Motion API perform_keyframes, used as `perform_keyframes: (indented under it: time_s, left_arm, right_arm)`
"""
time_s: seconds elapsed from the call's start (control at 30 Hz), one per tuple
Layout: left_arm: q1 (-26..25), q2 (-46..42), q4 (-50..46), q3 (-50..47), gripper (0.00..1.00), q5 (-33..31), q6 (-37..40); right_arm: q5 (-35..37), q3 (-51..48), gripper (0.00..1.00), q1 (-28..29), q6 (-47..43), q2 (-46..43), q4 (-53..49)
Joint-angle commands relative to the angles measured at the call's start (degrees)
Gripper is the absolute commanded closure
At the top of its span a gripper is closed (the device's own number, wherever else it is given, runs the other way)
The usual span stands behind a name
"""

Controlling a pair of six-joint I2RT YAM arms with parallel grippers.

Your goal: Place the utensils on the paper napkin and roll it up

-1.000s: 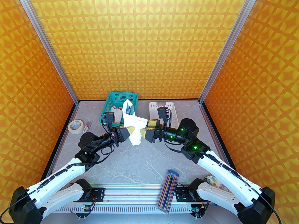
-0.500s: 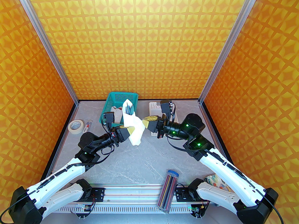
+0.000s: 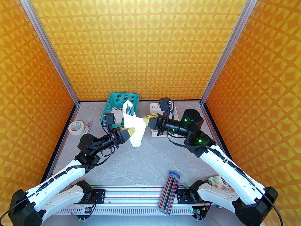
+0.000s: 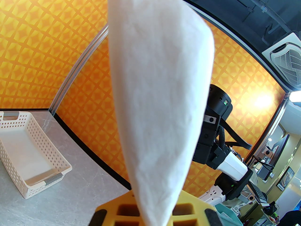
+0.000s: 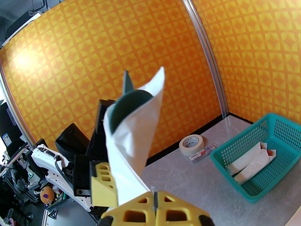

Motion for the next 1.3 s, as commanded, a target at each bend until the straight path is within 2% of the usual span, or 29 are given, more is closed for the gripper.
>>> perform_keyframes:
  time_s: [0.0,0.1,0.13,0.2,0.27,0.33,0.47,0.57,0.63,0.8,0.87,0.9,1.07,1.27]
  left_arm:
    - [-0.12,-0.97,1.28,1.57,1.0,2.0,1.14]
    - [-0.05,-1.03,1.37,1.7,1.0,2.11,1.22]
    - [-0.06,-0.99,1.3,1.75,1.0,2.14,1.37]
    - [-0.1,-1.06,0.37,2.09,1.0,2.06,2.23]
    - [-0.07,-1.13,-2.17,2.78,1.0,1.32,3.61]
    - [-0.05,-1.44,-3.8,2.76,1.0,-0.8,5.06]
    - [-0.06,-2.11,-7.02,3.56,1.0,-3.81,8.94]
    - [-0.12,-1.78,-8.38,5.01,1.0,-3.87,11.09]
    - [-0.05,-1.49,-8.26,5.73,1.0,-3.87,11.94]
    - [-0.07,0.25,-6.29,7.49,1.0,-3.93,12.15]
    - [-0.06,1.06,-5.91,8.14,1.0,-3.82,12.13]
    - [-1.67,1.26,-5.84,8.41,1.0,-3.87,12.19]
    - [-2.25,1.71,-5.71,8.99,1.0,-3.82,12.35]
    - [-2.56,1.63,-5.24,9.07,1.0,-3.88,11.9]
  right_arm:
    - [0.91,1.46,1.0,-1.42,-0.54,0.92,2.75]
    - [0.32,1.66,1.0,-1.8,0.37,1.91,4.31]
    - [0.32,1.88,0.96,-1.93,0.53,2.1,4.15]
    - [1.28,2.0,0.81,-2.18,0.17,1.46,2.88]
    - [3.76,2.33,0.74,-2.52,-1.28,-0.32,-0.62]
    - [7.2,3.17,0.59,-2.81,-3.42,-2.64,-5.91]
    - [12.05,2.68,0.42,-2.79,-7.88,-8.41,-15.84]
    - [14.22,0.27,0.33,-2.81,-8.76,-13.33,-19.17]
    - [12.94,-1.57,0.27,-2.81,-6.79,-15.6,-18.95]
    - [0.26,-8.45,0.14,-1.73,4.96,-16.14,-6.57]
    - [1.66,-10.16,0.07,1.34,5.77,-15.41,-4.79]
    - [2.6,-10.61,0.03,3.08,5.25,-15.06,-4.34]
    - [3.61,-11.12,0.01,8.06,5.88,-10.8,0.56]
    - [5.3,-10.89,0.02,9.84,6.76,-7.03,4.08]
